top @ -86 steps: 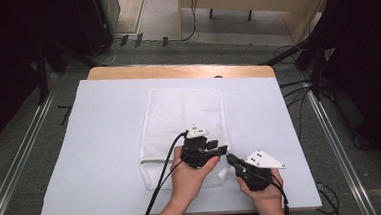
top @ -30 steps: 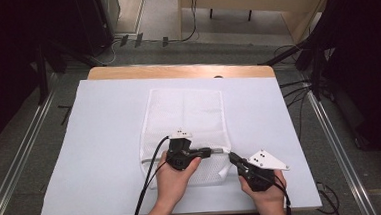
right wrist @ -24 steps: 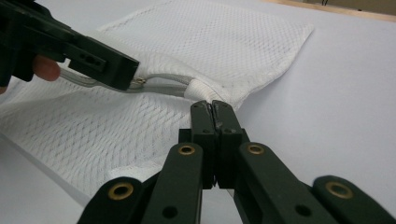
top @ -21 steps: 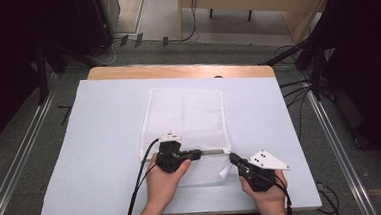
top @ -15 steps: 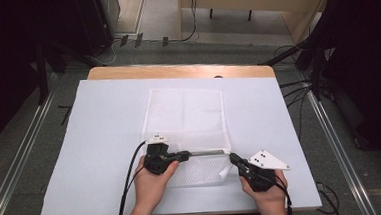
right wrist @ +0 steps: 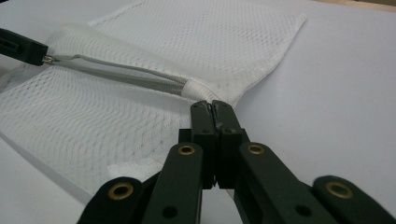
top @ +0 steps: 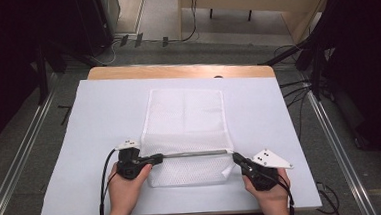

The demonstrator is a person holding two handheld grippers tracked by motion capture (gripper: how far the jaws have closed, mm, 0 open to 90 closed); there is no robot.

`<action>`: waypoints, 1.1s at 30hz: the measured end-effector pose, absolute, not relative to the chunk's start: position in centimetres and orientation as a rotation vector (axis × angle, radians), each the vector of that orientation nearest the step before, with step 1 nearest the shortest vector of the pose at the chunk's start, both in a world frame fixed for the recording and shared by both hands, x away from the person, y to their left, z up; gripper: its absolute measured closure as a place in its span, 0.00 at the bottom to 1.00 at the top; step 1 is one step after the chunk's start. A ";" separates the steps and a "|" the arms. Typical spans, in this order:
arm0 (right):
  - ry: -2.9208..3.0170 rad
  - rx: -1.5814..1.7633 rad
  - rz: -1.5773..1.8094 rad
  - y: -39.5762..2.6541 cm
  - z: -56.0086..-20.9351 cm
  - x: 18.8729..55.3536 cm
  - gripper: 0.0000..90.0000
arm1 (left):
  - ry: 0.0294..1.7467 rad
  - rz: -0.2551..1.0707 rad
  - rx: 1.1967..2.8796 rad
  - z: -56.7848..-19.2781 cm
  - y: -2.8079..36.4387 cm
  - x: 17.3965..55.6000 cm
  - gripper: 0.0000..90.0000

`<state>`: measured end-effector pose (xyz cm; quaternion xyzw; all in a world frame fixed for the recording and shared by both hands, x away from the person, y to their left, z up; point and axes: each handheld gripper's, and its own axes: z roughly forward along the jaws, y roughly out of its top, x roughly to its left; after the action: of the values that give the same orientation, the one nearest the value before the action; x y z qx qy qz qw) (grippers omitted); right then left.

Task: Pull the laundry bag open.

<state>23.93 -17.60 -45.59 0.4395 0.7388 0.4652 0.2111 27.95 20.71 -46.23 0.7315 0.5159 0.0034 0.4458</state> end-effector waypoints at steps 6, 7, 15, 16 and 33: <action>2.058 1.233 1.284 -17.9 -45.7 24.1 1.00 | 1.314 0.033 1.788 -46.2 23.1 27.4 0.97; 2.058 1.236 1.281 -18.0 -45.7 24.1 1.00 | 1.317 0.035 1.786 -46.2 23.4 27.3 0.97; 2.052 1.253 1.280 -18.4 -45.8 24.3 1.00 | 1.351 0.054 1.793 -46.4 25.5 26.6 0.97; 2.055 1.247 1.279 -18.3 -45.8 24.2 1.00 | 1.353 0.056 1.795 -46.4 25.6 26.5 0.97; 2.030 1.312 1.363 -19.2 -46.3 24.0 0.62 | 1.292 0.134 1.761 -46.3 23.8 22.6 0.54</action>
<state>23.96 -19.20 -46.25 0.4650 0.7193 0.4828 0.1823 22.64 23.85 -46.29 0.7149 0.5248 0.0545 0.4588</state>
